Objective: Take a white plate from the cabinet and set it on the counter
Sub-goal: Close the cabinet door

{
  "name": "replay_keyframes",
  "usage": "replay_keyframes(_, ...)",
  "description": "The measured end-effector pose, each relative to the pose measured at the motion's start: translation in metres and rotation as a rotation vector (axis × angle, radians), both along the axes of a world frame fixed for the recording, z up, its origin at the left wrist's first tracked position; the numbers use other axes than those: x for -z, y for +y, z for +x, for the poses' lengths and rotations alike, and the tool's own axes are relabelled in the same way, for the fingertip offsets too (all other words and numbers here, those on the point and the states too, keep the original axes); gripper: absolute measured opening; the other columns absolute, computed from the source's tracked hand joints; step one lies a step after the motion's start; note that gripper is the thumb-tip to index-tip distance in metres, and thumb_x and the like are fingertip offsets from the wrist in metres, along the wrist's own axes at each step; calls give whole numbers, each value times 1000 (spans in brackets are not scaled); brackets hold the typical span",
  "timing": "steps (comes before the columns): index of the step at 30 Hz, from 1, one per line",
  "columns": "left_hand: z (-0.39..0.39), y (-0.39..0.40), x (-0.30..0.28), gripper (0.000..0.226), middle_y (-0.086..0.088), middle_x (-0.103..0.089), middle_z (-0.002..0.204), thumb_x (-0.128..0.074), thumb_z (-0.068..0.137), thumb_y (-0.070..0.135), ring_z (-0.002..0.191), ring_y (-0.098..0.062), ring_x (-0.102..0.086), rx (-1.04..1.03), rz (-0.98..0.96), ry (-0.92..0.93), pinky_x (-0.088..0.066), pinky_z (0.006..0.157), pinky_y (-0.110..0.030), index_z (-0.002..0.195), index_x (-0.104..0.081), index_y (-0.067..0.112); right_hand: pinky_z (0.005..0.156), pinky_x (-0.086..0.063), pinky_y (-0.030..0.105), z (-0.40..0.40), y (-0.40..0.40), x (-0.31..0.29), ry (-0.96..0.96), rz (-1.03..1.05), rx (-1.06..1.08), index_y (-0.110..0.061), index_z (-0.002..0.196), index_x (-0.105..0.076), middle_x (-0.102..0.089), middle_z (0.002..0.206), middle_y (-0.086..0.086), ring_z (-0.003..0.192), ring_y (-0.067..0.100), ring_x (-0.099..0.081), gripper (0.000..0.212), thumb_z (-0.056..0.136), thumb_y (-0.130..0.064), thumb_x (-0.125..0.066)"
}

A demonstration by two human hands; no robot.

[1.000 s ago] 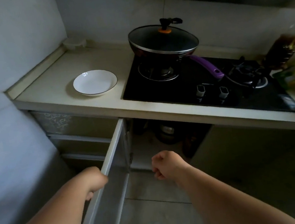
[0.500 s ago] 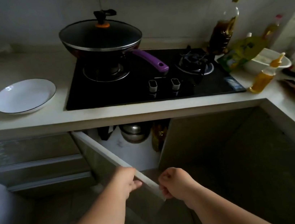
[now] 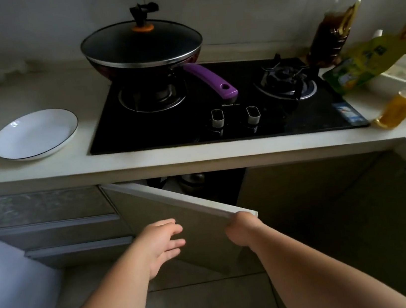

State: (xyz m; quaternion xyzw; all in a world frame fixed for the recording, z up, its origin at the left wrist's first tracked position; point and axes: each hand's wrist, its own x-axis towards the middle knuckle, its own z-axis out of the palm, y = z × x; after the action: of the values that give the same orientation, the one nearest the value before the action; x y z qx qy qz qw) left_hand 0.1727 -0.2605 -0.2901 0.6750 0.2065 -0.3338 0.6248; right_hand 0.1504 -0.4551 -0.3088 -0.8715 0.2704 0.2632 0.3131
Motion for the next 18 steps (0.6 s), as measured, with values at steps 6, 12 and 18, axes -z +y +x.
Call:
replay_keyframes(6,11,26,-6,42,-9,-60,117,-48,92,9,95,-26,-64,-60,67,-34,-50,87,-40,135,-46,11,82,-46,34,42,-11,-5,-49,-13,89,-6,114,-64,-64,121,15,112,30,-59,36,85,-23,-51)
replay_keyframes(12,15,46,-6,38,-8,-62,114,-44,94,12,95,-26,-63,-82,132,-44,-49,88,-39,132,-48,12,83,-48,30,83,-22,-7,-101,88,167,-7,116,-64,-66,120,12,113,28,-59,41,85,-33,-57)
replay_keyframes(18,22,59,-6,40,-9,-60,115,-43,95,11,100,-28,-62,-107,157,-25,-48,91,-40,134,-46,10,58,-46,28,98,-22,-2,-100,159,260,-12,115,-57,-59,86,4,75,19,-58,43,82,-38,-65)
